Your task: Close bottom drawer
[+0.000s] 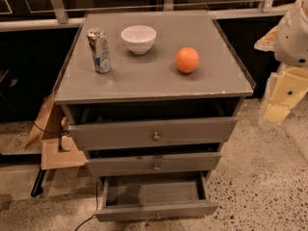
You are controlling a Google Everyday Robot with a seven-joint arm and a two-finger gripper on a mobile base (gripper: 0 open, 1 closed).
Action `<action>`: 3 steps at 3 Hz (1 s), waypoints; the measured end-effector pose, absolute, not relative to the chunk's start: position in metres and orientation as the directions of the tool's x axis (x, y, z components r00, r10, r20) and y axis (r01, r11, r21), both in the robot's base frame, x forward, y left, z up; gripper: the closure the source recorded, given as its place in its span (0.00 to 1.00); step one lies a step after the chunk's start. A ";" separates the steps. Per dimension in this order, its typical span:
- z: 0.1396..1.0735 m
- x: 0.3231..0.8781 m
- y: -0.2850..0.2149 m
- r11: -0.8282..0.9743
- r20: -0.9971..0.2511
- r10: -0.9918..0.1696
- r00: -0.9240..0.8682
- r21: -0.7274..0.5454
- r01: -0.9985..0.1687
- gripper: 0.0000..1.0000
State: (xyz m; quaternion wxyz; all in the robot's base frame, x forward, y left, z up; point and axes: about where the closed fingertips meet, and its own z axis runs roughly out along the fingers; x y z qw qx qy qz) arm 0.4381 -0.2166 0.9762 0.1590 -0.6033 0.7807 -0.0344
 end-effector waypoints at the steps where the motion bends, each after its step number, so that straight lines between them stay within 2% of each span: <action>1: 0.976 0.438 -0.217 0.270 -0.207 -0.953 -0.221 -0.246 -0.931 0.00; 2: 0.976 0.438 -0.217 0.270 -0.207 -0.953 -0.221 -0.246 -0.931 0.19; 3: 0.966 0.437 -0.216 0.283 -0.219 -0.948 -0.230 -0.251 -0.926 0.42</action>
Offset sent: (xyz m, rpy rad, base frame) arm 0.0000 0.0000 0.0000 0.0000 0.0000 0.0000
